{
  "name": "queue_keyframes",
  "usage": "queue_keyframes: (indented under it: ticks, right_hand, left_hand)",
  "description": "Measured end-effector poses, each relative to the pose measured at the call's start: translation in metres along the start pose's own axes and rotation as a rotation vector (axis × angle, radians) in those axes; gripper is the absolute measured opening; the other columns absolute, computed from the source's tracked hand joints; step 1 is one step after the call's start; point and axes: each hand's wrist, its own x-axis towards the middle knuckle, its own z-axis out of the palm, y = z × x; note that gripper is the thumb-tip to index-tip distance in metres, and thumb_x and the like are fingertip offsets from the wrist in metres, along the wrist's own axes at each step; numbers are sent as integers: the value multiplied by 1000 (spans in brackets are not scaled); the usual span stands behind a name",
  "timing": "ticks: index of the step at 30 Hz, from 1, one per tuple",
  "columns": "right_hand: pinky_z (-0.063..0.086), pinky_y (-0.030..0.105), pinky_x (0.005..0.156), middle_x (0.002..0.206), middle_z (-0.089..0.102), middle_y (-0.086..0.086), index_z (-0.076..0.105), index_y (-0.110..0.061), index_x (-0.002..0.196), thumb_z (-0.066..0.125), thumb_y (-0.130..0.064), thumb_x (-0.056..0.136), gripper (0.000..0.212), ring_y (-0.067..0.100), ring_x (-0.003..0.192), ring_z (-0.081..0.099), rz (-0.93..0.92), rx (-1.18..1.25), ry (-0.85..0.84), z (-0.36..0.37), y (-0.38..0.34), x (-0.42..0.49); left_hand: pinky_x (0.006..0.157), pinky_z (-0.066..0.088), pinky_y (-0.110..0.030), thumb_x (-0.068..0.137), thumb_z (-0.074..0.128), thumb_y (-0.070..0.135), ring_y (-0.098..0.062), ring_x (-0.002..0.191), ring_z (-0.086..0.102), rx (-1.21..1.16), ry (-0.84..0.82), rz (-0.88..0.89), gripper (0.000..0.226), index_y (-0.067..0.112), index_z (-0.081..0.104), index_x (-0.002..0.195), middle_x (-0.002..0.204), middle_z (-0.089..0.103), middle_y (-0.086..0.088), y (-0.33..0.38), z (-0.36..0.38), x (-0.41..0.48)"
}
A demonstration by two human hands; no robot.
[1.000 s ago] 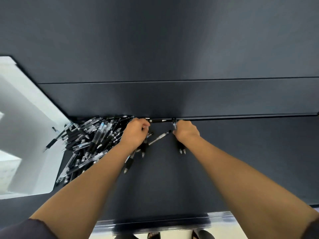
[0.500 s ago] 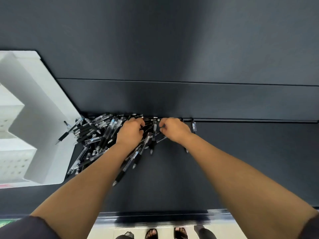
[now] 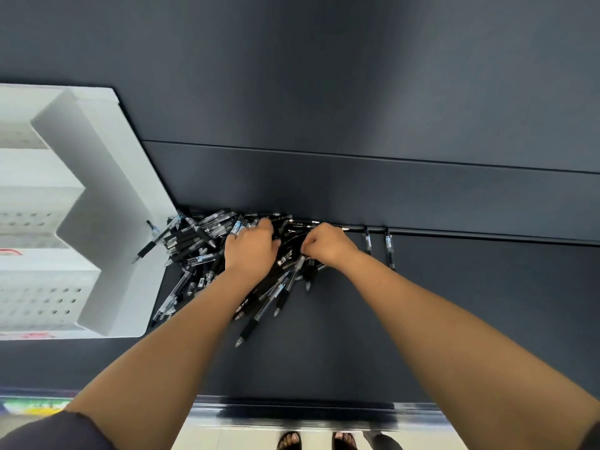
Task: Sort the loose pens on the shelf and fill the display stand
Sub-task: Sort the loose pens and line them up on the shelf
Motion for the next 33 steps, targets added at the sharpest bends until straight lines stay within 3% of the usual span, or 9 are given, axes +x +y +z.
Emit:
queue_keyframes:
  ticks: [5, 8, 10, 12, 16, 20, 22, 28, 33]
  right_hand:
    - [49, 25, 58, 57, 60, 0, 59, -11, 70, 64, -23, 85, 20, 13, 52, 54, 173, 178, -25, 16, -15, 11]
    - [54, 31, 69, 64, 62, 1, 56, -13, 71, 69, -33, 81, 26, 18, 60, 60, 240, 263, 1, 34, -19, 14]
    - [53, 34, 73, 76, 64, 6, 57, -12, 74, 69, -32, 80, 24, 23, 71, 62, 269, 301, 17, 42, -23, 15]
    - [50, 32, 65, 76, 63, 8, 55, -11, 71, 67, -24, 81, 20, 23, 65, 58, 296, 356, 0, 45, -27, 17]
    - [34, 21, 44, 59, 50, 3, 49, -13, 67, 61, -19, 81, 19, 15, 43, 39, 303, 551, -24, 36, -37, 16]
    - [51, 30, 60, 77, 51, 5, 51, -13, 84, 50, -20, 88, 8, 19, 63, 51, 251, 701, -11, 7, -35, 10]
    - [51, 31, 56, 73, 51, 8, 46, -11, 92, 43, -12, 92, 3, 20, 57, 52, 254, 757, -10, -8, -25, 6]
    - [43, 28, 54, 68, 46, 7, 48, -9, 98, 46, -8, 94, 5, 12, 53, 37, 223, 662, 72, -26, 7, -6]
    - [38, 24, 51, 67, 48, 6, 48, -11, 98, 50, -7, 93, 6, 12, 51, 35, 203, 683, 15, -24, 15, -13]
  left_hand:
    - [75, 49, -41, 97, 45, 20, -32, 77, 61, -601, 102, -30, 16, 10, 38, 108, 82, 60, -9, -11, -17, 2]
    - [58, 45, -15, 97, 45, 15, -19, 63, 57, -768, 129, -45, 12, 11, 38, 106, 80, 54, -2, -16, -25, 0]
    - [58, 45, -16, 96, 46, 13, -19, 65, 51, -801, 118, -47, 15, 9, 40, 109, 79, 51, 0, -20, -27, -2]
    - [67, 44, -30, 96, 48, 14, -21, 71, 49, -752, 102, -45, 19, 8, 42, 113, 80, 52, -4, -26, -28, -3]
    - [75, 37, -26, 96, 48, 12, -20, 85, 52, -643, 74, -42, 27, 7, 46, 122, 94, 57, -8, -32, -28, 0]
    - [69, 46, -35, 95, 48, 10, -20, 68, 52, -625, 3, -27, 30, 10, 46, 125, 88, 59, -11, -23, -26, 6]
    - [61, 47, -36, 97, 46, 16, -20, 59, 50, -608, -61, -38, 27, 16, 44, 124, 76, 55, -9, -18, -24, 9]
    - [83, 48, -39, 90, 56, 18, -33, 95, 59, -346, -162, -12, 27, 12, 54, 116, 96, 64, -14, -5, -21, 13]
    - [76, 50, -41, 94, 49, 24, -33, 95, 60, -133, -165, 6, 18, 10, 58, 100, 94, 62, -11, 1, -19, 11]
